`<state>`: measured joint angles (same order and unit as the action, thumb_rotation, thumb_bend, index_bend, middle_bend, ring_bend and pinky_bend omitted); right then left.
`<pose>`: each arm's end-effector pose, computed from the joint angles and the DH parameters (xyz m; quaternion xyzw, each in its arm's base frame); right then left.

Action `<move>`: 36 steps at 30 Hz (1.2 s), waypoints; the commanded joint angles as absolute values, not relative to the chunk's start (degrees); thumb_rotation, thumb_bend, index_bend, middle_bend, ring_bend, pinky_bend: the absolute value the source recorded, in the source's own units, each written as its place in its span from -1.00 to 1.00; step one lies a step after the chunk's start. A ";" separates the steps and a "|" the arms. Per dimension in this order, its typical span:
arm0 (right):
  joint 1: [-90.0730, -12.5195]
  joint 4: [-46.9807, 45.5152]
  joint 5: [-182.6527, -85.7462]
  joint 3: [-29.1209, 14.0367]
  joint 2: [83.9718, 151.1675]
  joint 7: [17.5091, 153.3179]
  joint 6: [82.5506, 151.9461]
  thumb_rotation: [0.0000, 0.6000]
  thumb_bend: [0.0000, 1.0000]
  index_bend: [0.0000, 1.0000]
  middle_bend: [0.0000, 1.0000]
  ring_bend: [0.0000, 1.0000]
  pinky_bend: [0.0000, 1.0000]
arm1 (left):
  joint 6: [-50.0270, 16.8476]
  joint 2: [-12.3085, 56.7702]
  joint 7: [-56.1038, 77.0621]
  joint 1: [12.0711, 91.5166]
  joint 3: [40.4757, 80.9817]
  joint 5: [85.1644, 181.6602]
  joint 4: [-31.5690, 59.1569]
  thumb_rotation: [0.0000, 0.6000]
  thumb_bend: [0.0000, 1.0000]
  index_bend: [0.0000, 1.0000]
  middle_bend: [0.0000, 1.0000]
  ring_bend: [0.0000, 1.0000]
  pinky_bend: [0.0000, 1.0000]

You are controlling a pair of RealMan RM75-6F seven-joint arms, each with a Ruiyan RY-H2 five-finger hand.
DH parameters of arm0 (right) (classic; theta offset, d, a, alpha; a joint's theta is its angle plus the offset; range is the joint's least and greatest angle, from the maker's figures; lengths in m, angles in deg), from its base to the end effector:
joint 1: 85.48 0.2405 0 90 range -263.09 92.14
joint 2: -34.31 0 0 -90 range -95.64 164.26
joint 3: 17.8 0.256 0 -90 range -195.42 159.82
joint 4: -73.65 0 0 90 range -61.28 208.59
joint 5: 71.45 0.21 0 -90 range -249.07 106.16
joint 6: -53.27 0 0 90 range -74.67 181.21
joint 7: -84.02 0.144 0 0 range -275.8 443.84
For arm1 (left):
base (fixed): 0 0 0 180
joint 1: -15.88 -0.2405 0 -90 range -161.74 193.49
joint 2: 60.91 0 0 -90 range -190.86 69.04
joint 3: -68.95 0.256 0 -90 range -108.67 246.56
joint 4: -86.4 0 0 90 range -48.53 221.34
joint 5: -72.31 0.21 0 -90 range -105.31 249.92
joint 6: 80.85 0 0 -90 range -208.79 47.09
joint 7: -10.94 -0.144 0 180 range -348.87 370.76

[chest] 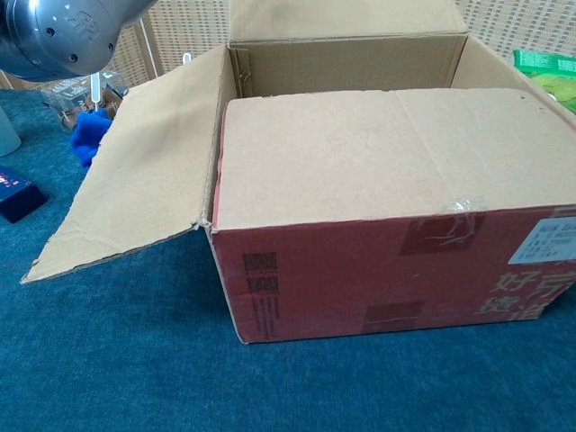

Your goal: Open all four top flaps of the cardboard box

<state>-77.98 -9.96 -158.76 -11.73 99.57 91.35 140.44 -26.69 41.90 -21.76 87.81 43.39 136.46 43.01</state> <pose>-0.3191 -0.2090 0.1802 0.5874 -0.3405 0.4354 0.5911 0.0123 0.4976 0.0274 -0.6906 -0.0875 -0.4150 0.5859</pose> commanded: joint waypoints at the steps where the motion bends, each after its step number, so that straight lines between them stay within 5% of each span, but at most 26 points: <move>1: -77.92 -9.98 -158.84 -11.79 99.56 91.28 140.31 1.00 -1.00 -1.00 -0.96 -1.00 -1.00 | -26.78 42.37 -20.24 87.87 44.10 136.72 44.09 1.00 -0.94 -1.00 -1.00 -1.00 -1.00; 8: -78.05 -10.27 -159.05 -11.92 99.40 91.20 140.43 1.00 -1.00 -1.00 -0.96 -1.00 -1.00 | -27.59 35.70 -13.51 84.25 47.35 139.90 31.46 1.00 -0.94 -1.00 -1.00 -1.00 -1.00; 21: -78.05 -10.91 -160.11 -12.39 99.64 89.84 140.70 1.00 -1.00 -1.00 -0.96 -1.00 -1.00 | -38.91 15.21 -14.84 80.08 48.26 126.38 -1.53 1.00 -0.93 -0.97 -1.00 -1.00 -0.77; 26: -77.97 -11.02 -160.36 -12.46 99.80 89.40 140.70 1.00 -1.00 -1.00 -0.96 -1.00 -1.00 | -42.94 10.97 -12.10 80.16 49.47 122.29 -6.38 1.00 -0.93 -0.79 -0.91 -0.96 -0.66; 36: -77.87 -11.16 -160.39 -12.35 100.00 88.89 140.77 1.00 -1.00 -1.00 -0.96 -1.00 -1.00 | -50.86 10.34 -2.82 82.54 51.06 116.36 -6.27 1.00 -0.93 -0.78 -0.79 -0.87 -0.48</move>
<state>-77.88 -11.16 -160.39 -12.36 100.00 88.89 140.77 -49.89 9.90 -4.26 81.97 50.78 116.84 -6.83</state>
